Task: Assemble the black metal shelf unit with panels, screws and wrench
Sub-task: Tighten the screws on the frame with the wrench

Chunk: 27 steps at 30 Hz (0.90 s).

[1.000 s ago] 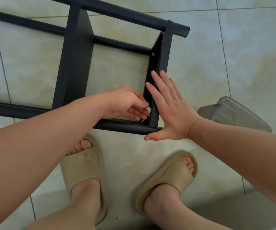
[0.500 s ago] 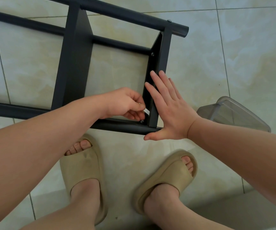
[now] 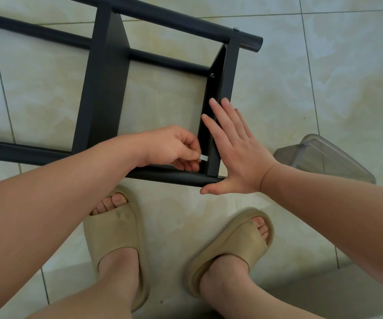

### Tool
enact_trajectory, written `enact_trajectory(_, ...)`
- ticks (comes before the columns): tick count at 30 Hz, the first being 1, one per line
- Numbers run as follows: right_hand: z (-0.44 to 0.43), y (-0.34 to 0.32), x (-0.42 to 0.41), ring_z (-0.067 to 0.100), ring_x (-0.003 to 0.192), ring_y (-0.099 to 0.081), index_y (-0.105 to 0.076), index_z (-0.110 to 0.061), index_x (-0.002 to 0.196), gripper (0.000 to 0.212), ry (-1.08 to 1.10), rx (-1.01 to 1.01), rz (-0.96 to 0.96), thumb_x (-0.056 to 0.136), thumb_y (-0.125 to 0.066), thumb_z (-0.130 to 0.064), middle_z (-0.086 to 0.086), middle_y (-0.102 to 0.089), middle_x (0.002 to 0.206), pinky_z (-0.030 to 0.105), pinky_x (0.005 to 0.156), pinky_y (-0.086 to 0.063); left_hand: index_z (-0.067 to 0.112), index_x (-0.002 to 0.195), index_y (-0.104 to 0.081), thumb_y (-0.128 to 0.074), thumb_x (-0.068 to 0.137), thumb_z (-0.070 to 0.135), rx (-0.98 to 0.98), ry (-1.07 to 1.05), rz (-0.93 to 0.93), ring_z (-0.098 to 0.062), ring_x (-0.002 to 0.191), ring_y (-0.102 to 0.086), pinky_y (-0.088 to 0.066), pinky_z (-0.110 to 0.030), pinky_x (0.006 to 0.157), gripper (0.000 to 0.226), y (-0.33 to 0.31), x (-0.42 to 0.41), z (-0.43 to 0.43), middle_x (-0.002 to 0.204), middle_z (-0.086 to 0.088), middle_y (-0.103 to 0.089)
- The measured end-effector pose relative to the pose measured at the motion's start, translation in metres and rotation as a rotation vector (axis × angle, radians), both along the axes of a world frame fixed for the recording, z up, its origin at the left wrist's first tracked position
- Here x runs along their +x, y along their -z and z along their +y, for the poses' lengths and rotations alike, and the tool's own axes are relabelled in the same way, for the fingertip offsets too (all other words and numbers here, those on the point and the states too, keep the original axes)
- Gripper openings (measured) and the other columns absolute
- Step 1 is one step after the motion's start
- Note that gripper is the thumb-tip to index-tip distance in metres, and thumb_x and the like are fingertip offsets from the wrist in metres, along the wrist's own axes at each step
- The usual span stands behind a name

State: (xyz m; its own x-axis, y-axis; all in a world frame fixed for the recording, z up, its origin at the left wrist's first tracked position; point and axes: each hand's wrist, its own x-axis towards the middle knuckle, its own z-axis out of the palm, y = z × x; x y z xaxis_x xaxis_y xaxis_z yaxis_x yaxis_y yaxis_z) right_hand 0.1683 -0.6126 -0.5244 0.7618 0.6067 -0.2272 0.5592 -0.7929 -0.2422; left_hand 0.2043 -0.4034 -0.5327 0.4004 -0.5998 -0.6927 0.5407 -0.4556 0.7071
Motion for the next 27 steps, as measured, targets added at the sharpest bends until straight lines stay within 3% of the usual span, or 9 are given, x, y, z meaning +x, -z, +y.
enact_trajectory(10,0.0,0.0,0.0,0.04,0.155,0.007,-0.016,0.002,0.158,0.133,-0.001,-0.001,-0.006,0.071,-0.043,-0.095,0.023,-0.001,0.167,0.06,0.124,-0.009,0.011,0.08,-0.064,-0.06,0.096,0.004,0.005,0.082,-0.032,-0.006,0.066,-0.065,-0.052,-0.018,0.068,0.018,0.001,-0.003,0.0,0.073,0.002,-0.071)
enact_trajectory(16,0.0,0.001,-0.001,0.041,0.155,0.006,-0.017,0.002,0.158,0.133,0.003,0.018,-0.005,0.07,-0.045,-0.094,0.024,-0.003,0.167,0.062,0.123,-0.011,0.014,0.078,-0.064,-0.063,0.096,0.013,0.064,0.262,-0.133,-0.001,0.049,-0.045,-0.036,-0.013,0.052,0.017,-0.002,-0.001,-0.001,0.052,0.015,-0.052)
enact_trajectory(19,0.0,0.001,0.0,0.041,0.155,0.006,-0.018,0.002,0.158,0.133,0.002,0.018,-0.007,0.07,-0.046,-0.094,0.024,-0.003,0.167,0.061,0.123,-0.01,0.017,0.083,-0.068,-0.065,0.096,0.018,0.07,0.306,-0.133,-0.002,0.055,-0.051,-0.041,-0.014,0.058,0.014,-0.003,0.002,0.001,0.058,0.013,-0.059)
enact_trajectory(23,-0.001,0.001,0.0,0.04,0.155,0.006,-0.017,0.002,0.158,0.133,-0.001,0.014,-0.009,0.071,-0.044,-0.094,0.023,-0.002,0.167,0.061,0.123,-0.01,0.019,0.091,-0.073,-0.068,0.092,0.011,0.1,0.214,-0.161,-0.013,0.076,-0.071,-0.057,-0.023,0.08,0.009,-0.001,0.01,0.007,0.078,0.002,-0.075)
enact_trajectory(27,0.0,0.001,0.0,0.04,0.155,0.006,-0.017,0.002,0.158,0.132,-0.002,0.013,-0.01,0.072,-0.04,-0.095,0.024,-0.002,0.167,0.061,0.123,-0.01,0.023,0.097,-0.069,-0.071,0.09,0.017,0.164,0.247,-0.237,-0.013,0.086,-0.072,-0.056,-0.028,0.089,0.01,-0.005,0.018,0.01,0.081,0.005,-0.077)
